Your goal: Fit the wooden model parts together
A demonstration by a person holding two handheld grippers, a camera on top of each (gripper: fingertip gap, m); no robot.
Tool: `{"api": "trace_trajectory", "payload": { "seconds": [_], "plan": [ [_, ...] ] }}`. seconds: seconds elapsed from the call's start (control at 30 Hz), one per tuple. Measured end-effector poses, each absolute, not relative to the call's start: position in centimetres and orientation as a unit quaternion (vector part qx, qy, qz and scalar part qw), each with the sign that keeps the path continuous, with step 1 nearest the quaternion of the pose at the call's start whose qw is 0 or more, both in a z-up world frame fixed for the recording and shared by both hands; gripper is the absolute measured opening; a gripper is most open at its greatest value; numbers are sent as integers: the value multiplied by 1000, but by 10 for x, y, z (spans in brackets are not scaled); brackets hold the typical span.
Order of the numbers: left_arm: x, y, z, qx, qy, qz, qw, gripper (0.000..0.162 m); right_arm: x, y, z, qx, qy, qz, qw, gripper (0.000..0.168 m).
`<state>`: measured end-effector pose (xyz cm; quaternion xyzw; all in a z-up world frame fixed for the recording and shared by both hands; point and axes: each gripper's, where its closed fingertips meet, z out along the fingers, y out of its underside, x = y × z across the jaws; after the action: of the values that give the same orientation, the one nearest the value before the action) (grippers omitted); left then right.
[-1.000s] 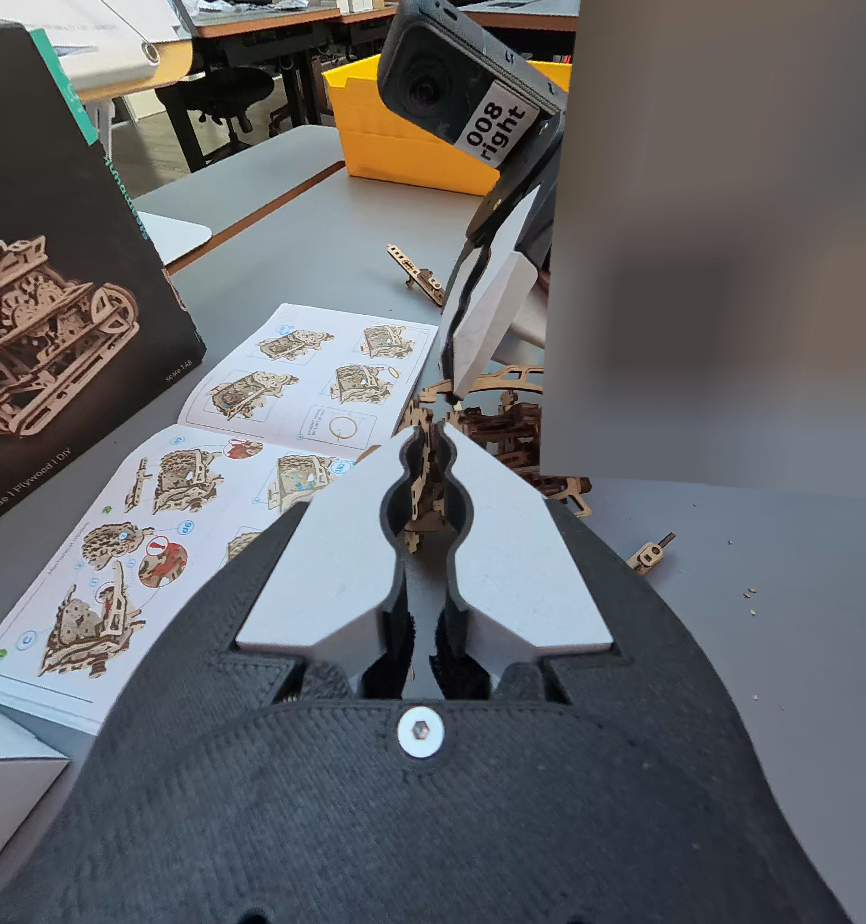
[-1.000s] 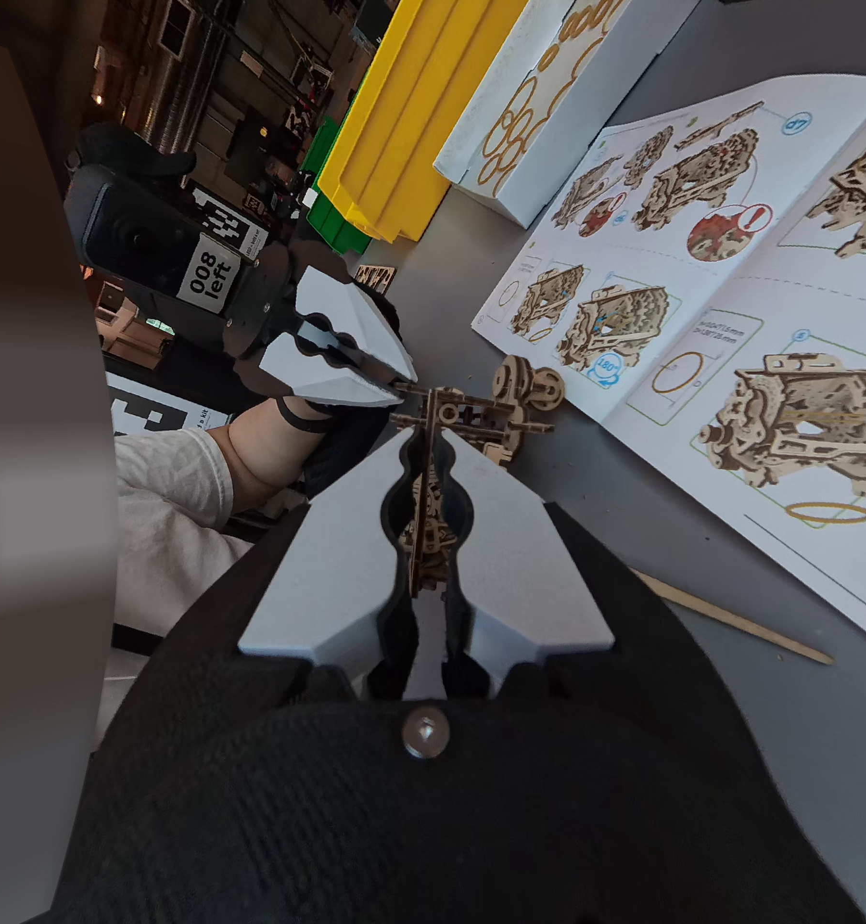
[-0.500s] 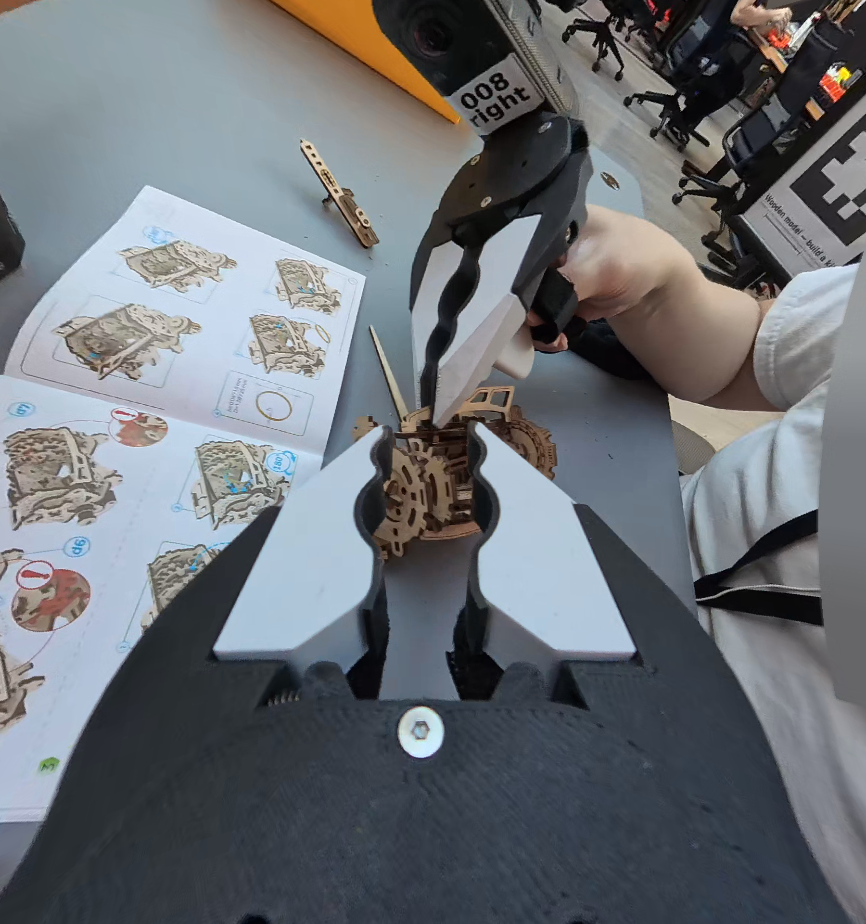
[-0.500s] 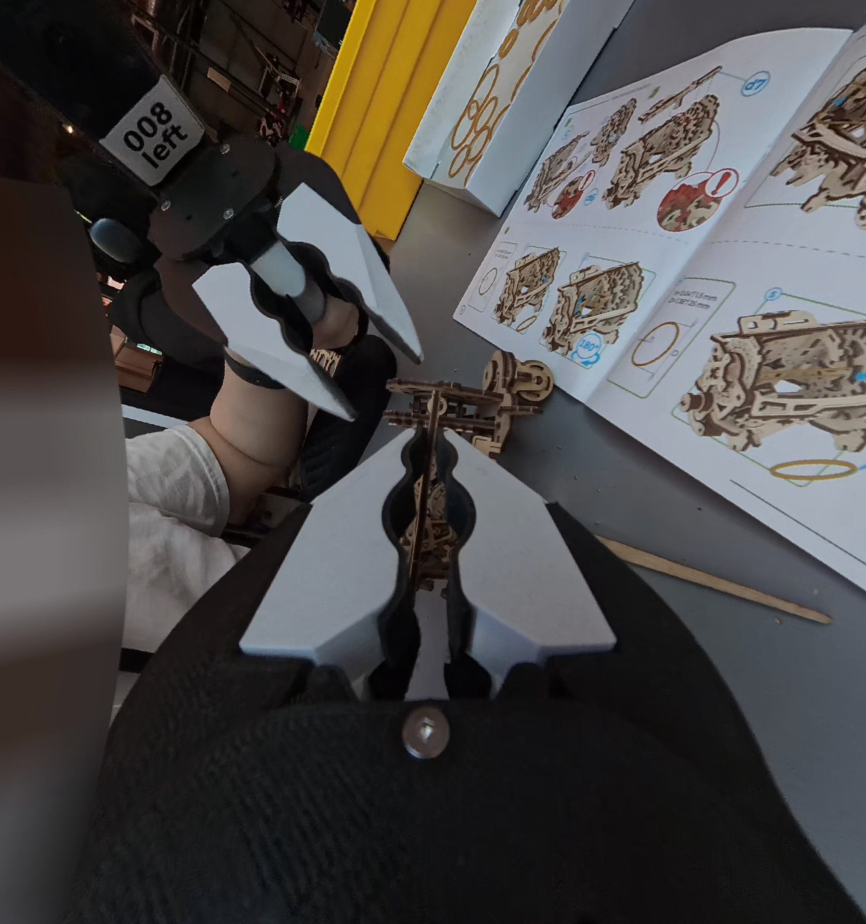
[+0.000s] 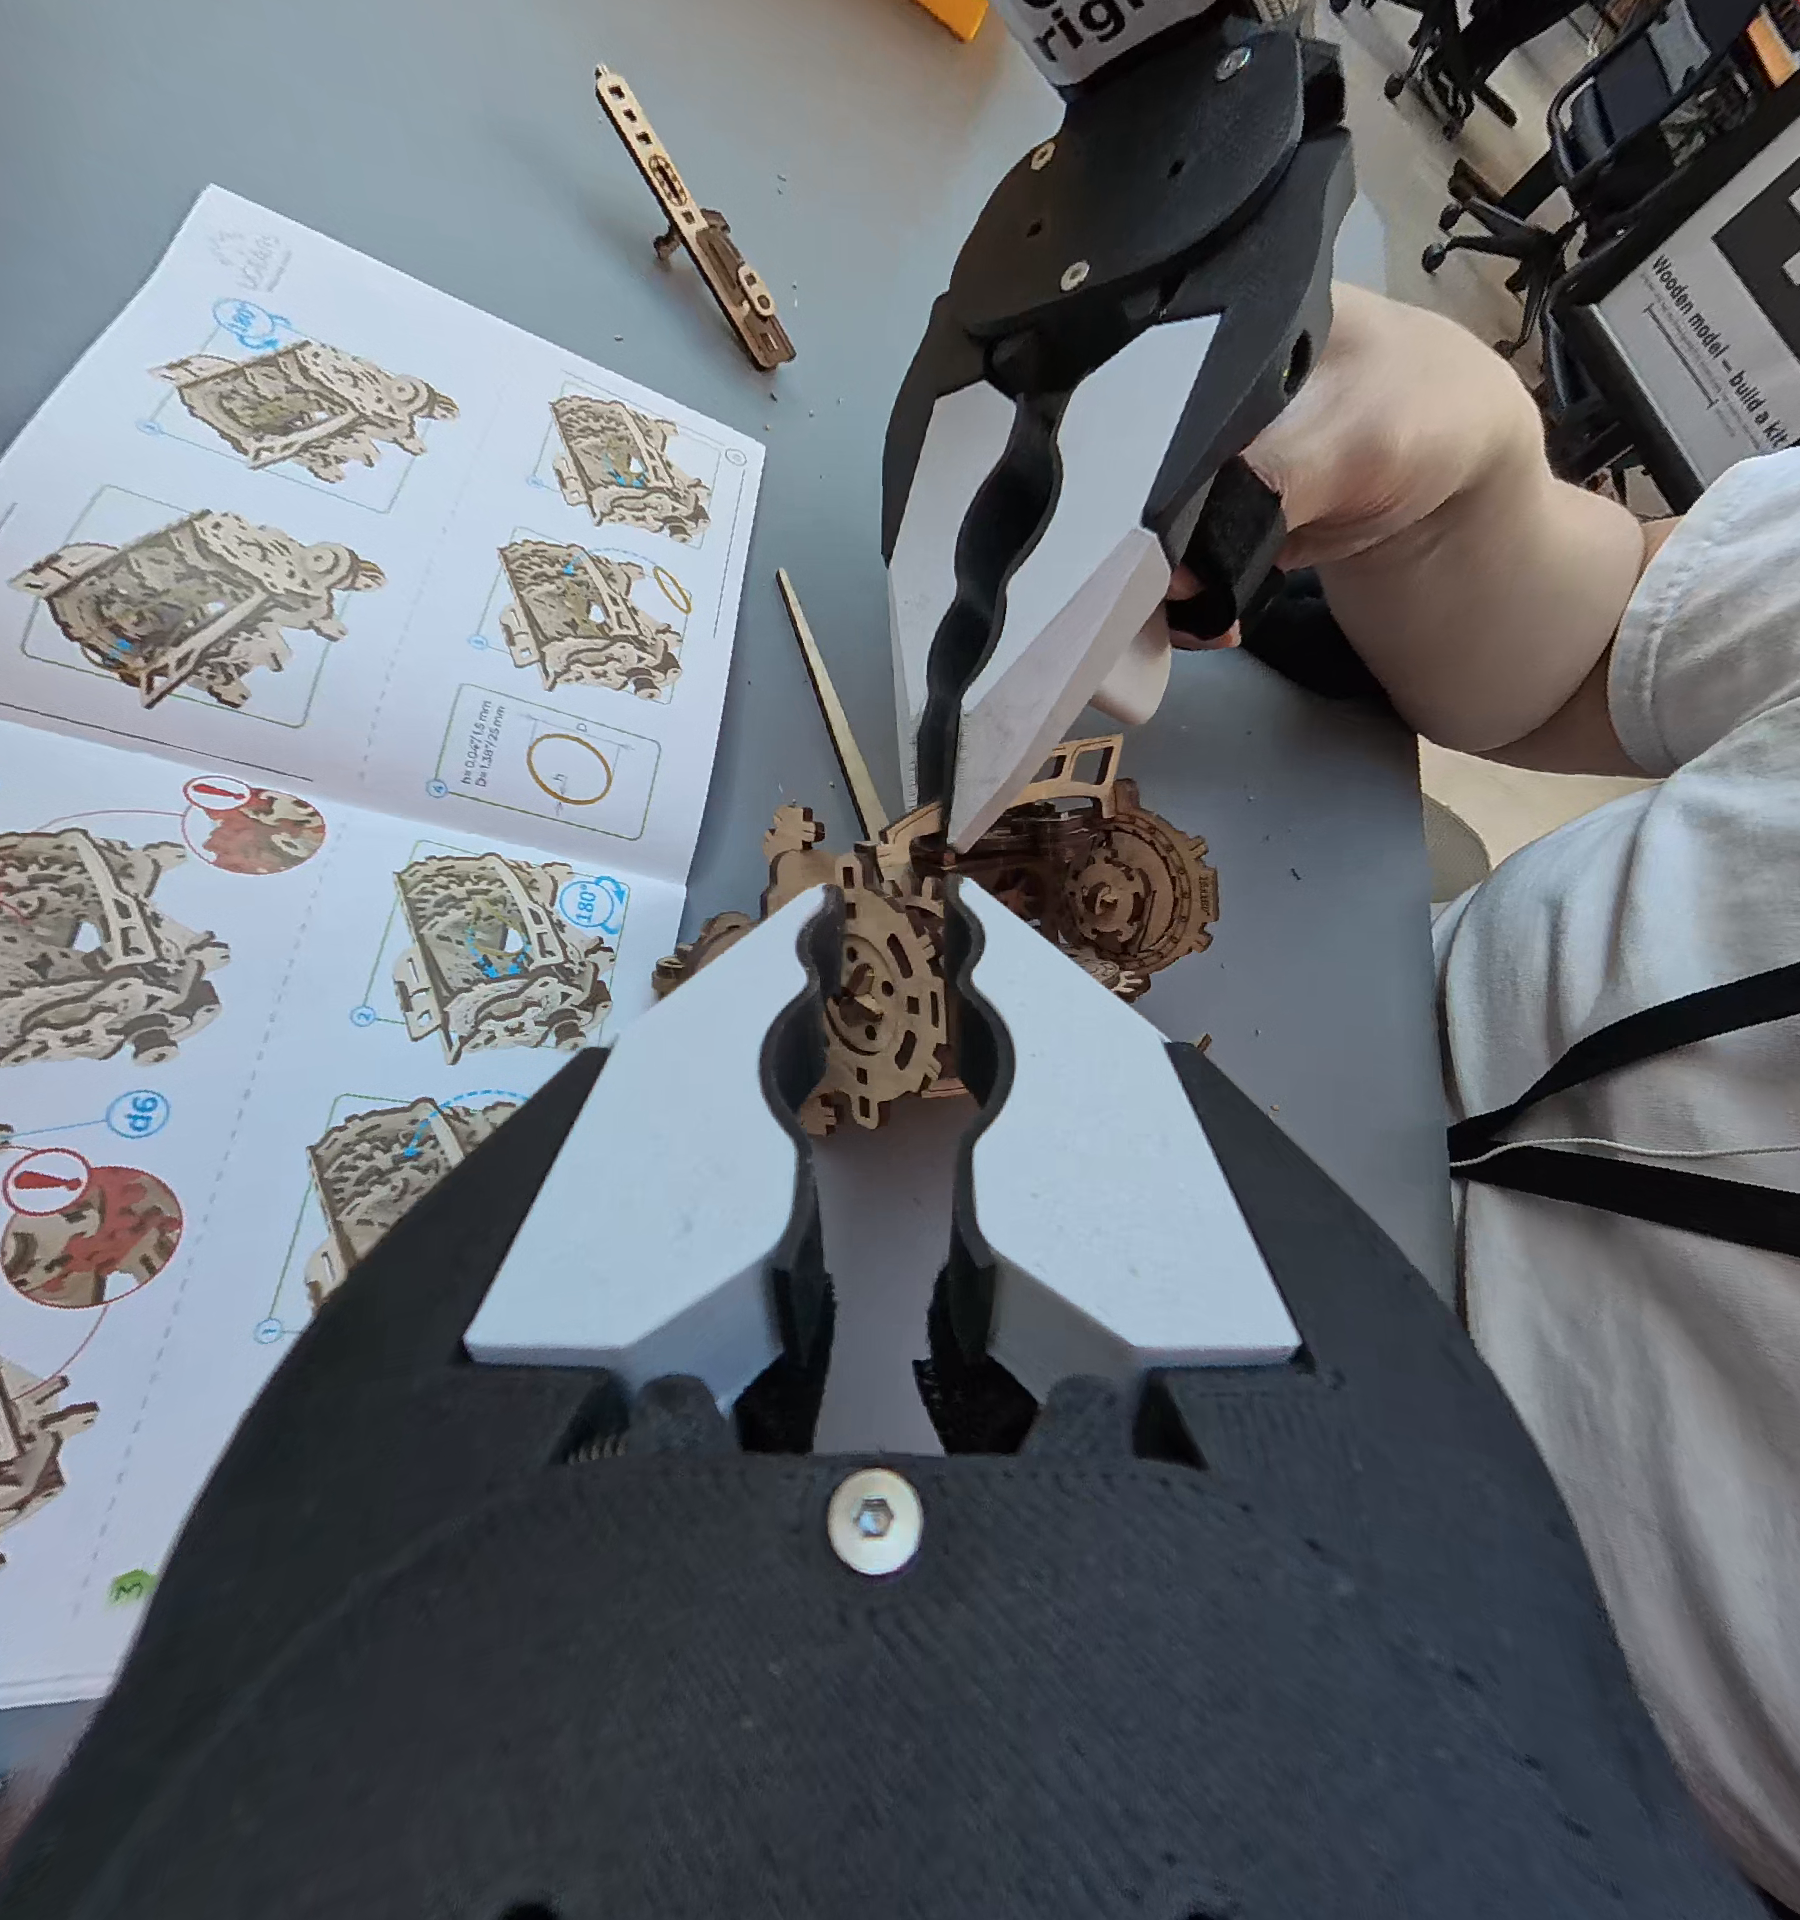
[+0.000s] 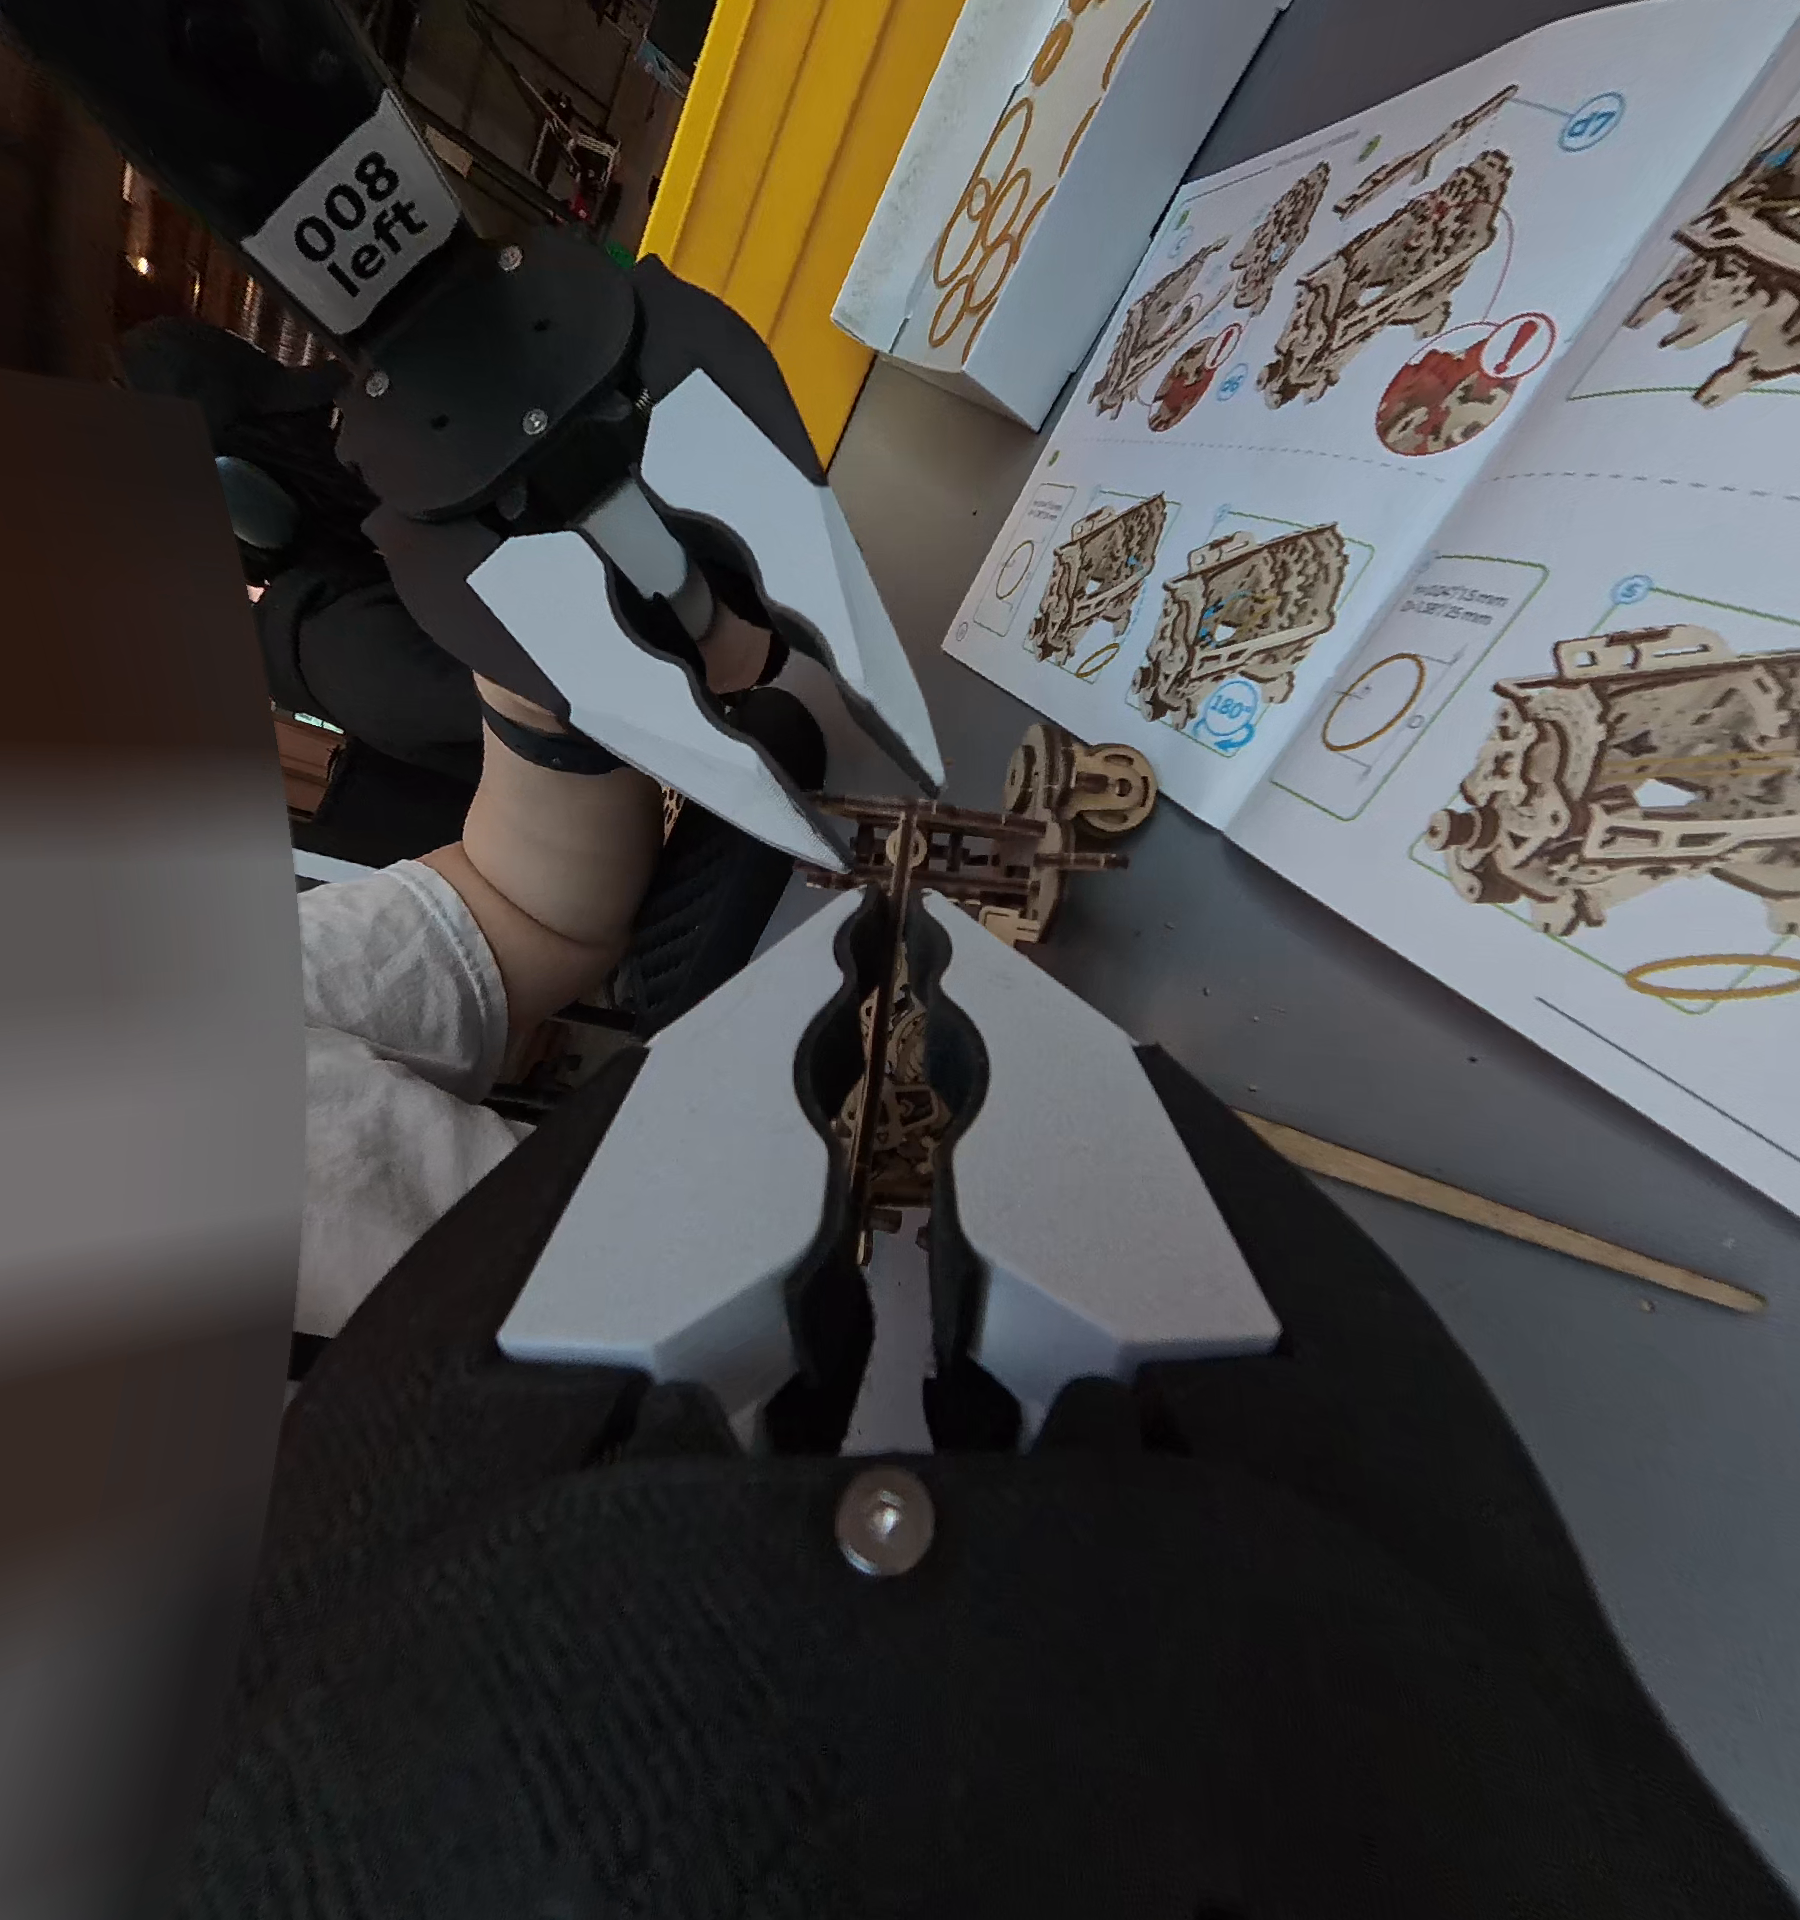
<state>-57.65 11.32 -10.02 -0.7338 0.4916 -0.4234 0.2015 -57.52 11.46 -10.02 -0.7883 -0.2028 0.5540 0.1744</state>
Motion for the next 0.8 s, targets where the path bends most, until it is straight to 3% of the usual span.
{"api": "trace_trajectory", "payload": {
  "seconds": [0.2, 0.8],
  "plan": [
    [-573, 114, -101, -738, 464, -456, 180, 14, -575, 114, -100, -789, -204, 552, 176, 2],
    [-579, 116, -90, -745, 446, -416, 271, 5, -581, 109, -98, -787, -217, 549, 181, 2]
  ]
}}
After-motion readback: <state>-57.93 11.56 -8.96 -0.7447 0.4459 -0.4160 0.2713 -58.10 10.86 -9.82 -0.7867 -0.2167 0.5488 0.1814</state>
